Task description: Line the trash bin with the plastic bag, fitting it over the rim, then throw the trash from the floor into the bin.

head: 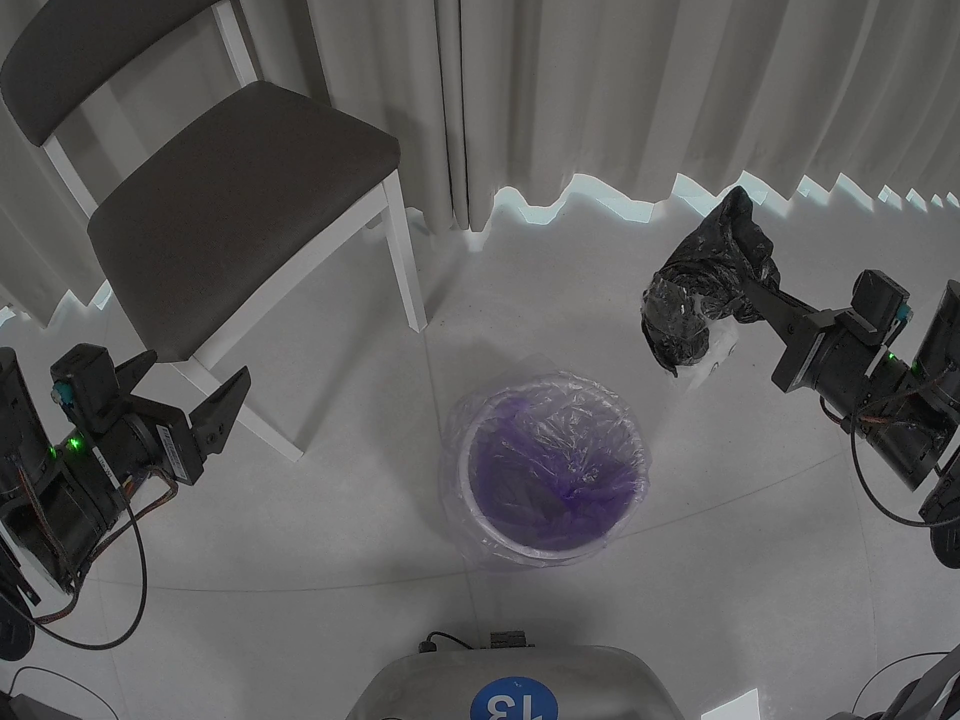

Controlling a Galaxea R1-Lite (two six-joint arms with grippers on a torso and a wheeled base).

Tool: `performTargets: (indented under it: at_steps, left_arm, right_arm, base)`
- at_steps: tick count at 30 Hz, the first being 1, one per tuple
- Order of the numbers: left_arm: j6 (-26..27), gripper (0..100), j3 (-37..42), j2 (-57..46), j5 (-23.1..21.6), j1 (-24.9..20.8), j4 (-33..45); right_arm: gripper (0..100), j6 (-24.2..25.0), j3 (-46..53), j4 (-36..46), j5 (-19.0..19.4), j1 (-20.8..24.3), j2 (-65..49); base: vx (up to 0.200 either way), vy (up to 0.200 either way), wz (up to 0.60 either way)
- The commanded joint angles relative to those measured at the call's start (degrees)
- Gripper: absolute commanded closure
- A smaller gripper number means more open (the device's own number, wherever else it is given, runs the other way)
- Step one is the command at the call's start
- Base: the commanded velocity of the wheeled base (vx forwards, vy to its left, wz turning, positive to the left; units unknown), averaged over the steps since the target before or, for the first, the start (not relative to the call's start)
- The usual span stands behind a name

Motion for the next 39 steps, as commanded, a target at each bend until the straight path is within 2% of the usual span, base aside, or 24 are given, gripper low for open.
performTargets:
  at_steps: [1,8,10,12,14,18,26,28,35,39]
  left_arm:
    - [0.0,0,0.0,0.1,0.1,-0.1,-0.1]
    - [-0.2,0,2.2,-0.4,0.1,-0.1,-1.4]
    - [-0.2,0,2.5,-0.3,0.1,-0.1,-2.6]
    - [0.1,0,2.7,-0.1,0.1,-0.3,-3.7]
    - [0.5,0,2.2,-0.3,0.1,-1.0,-3.8]
    - [0.6,0,-0.4,0.2,0.0,-2.1,-3.7]
    - [0.7,0,-3.1,2.1,0.0,-2.9,-3.7]
    - [0.0,0,-2.5,2.6,-0.1,-3.0,-3.8]
    - [-5.3,0,1.8,4.1,-0.4,-3.7,-8.7]
    - [-7.1,0,3.6,8.0,0.0,-5.6,-13.7]
  right_arm:
    - [100,0.0,-0.1,0.0,-0.1,0.1,-0.1]
    - [100,1.4,-0.2,-0.2,0.1,-0.3,0.6]
    - [100,3.9,-0.4,-0.5,0.3,-0.6,1.2]
    - [100,8.5,-1.6,-0.5,0.6,-2.0,3.2]
    - [100,9.8,-3.0,-0.5,0.6,-3.9,4.9]
    - [100,9.5,-2.4,0.3,1.5,-6.9,5.8]
    - [100,8.7,-0.5,-0.2,0.9,-6.6,7.2]
    - [100,7.1,-0.9,0.1,1.0,-6.5,7.5]
    - [100,1.8,-0.2,0.2,0.7,-0.7,7.5]
    - [100,0.6,-0.6,-0.1,-1.4,3.8,9.2]
  base:
    - [0.0,0.0,0.0]
    - [0.0,0.0,0.0]
    - [0.0,0.0,0.0]
    - [0.0,0.0,0.0]
    - [0.0,0.0,0.0]
    - [0.0,0.0,0.0]
    - [0.0,0.0,0.0]
    - [0.0,0.0,0.0]
    - [0.0,0.0,0.0]
    - [0.0,0.0,0.0]
